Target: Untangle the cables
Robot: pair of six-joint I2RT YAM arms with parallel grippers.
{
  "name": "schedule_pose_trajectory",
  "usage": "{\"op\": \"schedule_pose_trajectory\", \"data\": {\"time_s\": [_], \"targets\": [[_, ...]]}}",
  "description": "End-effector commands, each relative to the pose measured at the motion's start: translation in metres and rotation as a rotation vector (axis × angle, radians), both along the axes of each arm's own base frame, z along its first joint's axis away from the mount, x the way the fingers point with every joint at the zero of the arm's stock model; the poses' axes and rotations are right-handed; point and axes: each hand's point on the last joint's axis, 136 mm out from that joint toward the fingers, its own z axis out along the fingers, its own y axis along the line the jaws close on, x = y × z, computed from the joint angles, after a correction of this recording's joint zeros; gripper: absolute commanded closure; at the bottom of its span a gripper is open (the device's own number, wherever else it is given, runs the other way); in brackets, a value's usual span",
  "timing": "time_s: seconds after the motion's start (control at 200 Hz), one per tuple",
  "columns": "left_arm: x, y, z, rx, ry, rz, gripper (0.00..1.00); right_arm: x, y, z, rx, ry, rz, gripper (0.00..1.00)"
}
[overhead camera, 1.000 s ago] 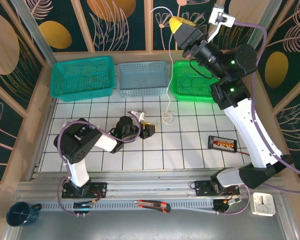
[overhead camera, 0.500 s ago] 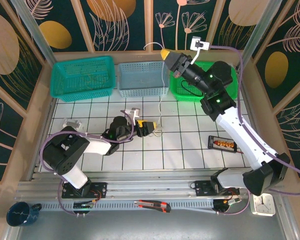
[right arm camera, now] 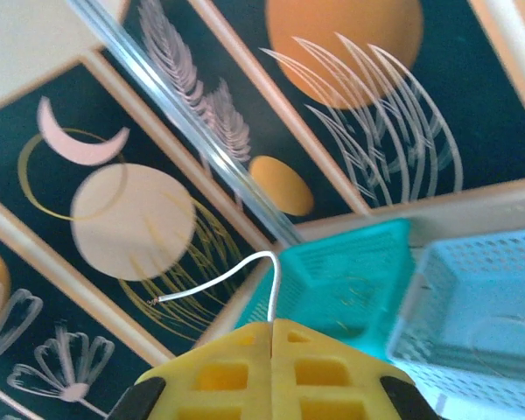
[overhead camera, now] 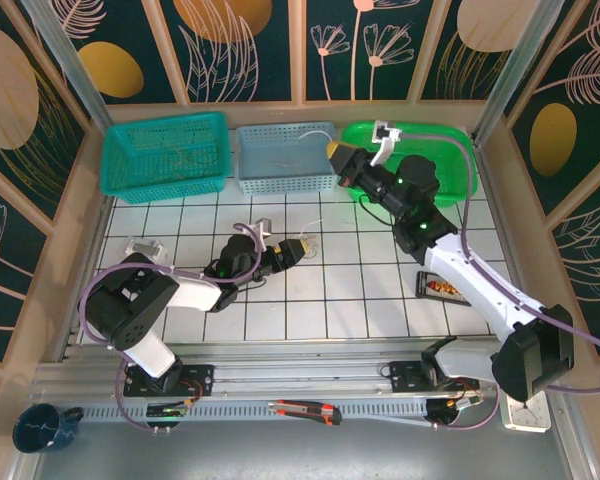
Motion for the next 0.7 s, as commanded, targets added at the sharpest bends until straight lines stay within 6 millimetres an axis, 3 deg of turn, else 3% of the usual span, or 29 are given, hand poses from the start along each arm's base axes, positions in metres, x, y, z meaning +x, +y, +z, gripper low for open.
{"op": "schedule_pose_trajectory", "data": {"time_s": [0.0, 0.33, 0.515, 0.696], "targets": [[0.004, 0.007, -0.013, -0.01, 0.088, 0.081, 0.23, -0.006, -0.019, 0.003, -0.044, -0.052, -0.093, 1.0], [0.013, 0.015, -0.019, 0.043, 0.097, 0.143, 0.23, 0.001, -0.082, -0.055, -0.198, 0.075, -0.394, 1.0], [0.014, 0.015, -0.021, 0.139, 0.061, 0.107, 0.2, 0.005, -0.123, -0.068, -0.232, 0.146, -0.559, 1.0], [0.013, 0.009, -0.019, 0.087, 0.09, 0.099, 0.21, 0.005, -0.142, -0.084, -0.281, 0.209, -0.65, 1.0]]}}
